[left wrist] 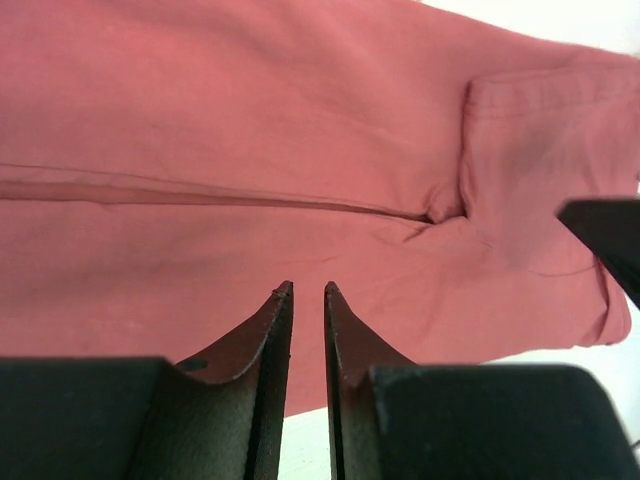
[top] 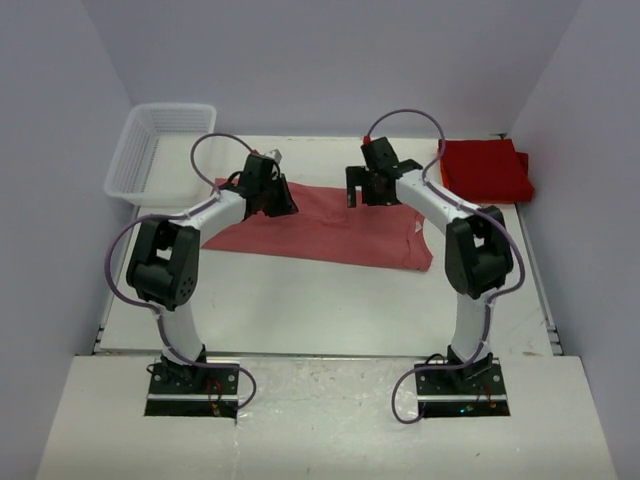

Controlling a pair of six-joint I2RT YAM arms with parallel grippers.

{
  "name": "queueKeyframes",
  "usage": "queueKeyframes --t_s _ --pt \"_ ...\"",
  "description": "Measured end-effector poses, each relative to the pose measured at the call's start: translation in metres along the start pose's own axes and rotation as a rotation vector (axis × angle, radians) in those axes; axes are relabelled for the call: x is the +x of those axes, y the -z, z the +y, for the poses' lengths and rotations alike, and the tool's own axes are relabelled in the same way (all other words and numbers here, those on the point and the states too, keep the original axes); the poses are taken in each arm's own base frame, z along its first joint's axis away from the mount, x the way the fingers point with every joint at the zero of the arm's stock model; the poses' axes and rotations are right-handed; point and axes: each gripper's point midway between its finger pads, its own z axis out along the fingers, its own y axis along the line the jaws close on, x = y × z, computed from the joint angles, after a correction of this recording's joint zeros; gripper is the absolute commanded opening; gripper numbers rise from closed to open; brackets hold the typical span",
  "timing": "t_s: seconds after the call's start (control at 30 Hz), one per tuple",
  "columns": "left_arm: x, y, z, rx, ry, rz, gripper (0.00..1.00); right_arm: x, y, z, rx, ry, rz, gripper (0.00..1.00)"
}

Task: Fold and stack the t-shirts
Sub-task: Fold the other side of the tshirt into a rectangle

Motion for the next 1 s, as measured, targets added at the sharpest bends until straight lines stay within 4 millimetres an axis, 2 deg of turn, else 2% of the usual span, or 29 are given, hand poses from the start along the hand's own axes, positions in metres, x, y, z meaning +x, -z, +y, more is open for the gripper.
queueKeyframes --t_s 0.03,0.07,0.17,0.23,0.33,0.4,0.5,0.57,0.73,0.77,0.9,1.0 --pt "0.002 0.000 -0.004 0.011 -0.006 0.005 0.19 0.012 0.009 -0.008 0.041 -0.022 0.007 0.99" --pt "0.004 0.000 -0.008 0.022 -0.011 0.010 0.18 0.008 0.025 -0.010 0.049 -0.032 -0.018 0.98" --pt "0.015 -0.002 -0.027 0.078 -0.036 0.038 0.18 0.019 0.060 -0.032 0.139 -0.087 -0.058 0.97" --pt "0.025 -0.005 -0.043 0.124 -0.056 0.070 0.17 0.030 0.071 -0.047 0.201 -0.119 -0.061 0.97" --pt "0.040 -0.015 -0.070 0.199 -0.093 0.125 0.15 0.057 0.072 -0.070 0.277 -0.172 -0.013 0.97" --pt "0.051 -0.024 -0.090 0.257 -0.121 0.164 0.15 0.084 0.068 -0.089 0.326 -0.213 0.043 0.96" --pt "0.066 -0.038 -0.116 0.330 -0.156 0.219 0.15 0.120 0.068 -0.116 0.382 -0.269 0.118 0.91" --pt "0.072 -0.047 -0.132 0.374 -0.173 0.245 0.14 0.133 0.071 -0.129 0.405 -0.305 0.140 0.84" --pt "0.081 -0.065 -0.148 0.428 -0.178 0.286 0.14 0.137 0.076 -0.131 0.389 -0.345 0.123 0.74" --pt "0.081 -0.068 -0.148 0.431 -0.177 0.290 0.14 0.139 0.075 -0.130 0.385 -0.348 0.124 0.67" --pt "0.085 -0.076 -0.146 0.430 -0.165 0.307 0.14 0.152 0.070 -0.127 0.370 -0.362 0.145 0.55" --pt "0.088 -0.079 -0.144 0.423 -0.163 0.315 0.14 0.158 0.069 -0.125 0.360 -0.374 0.159 0.52"
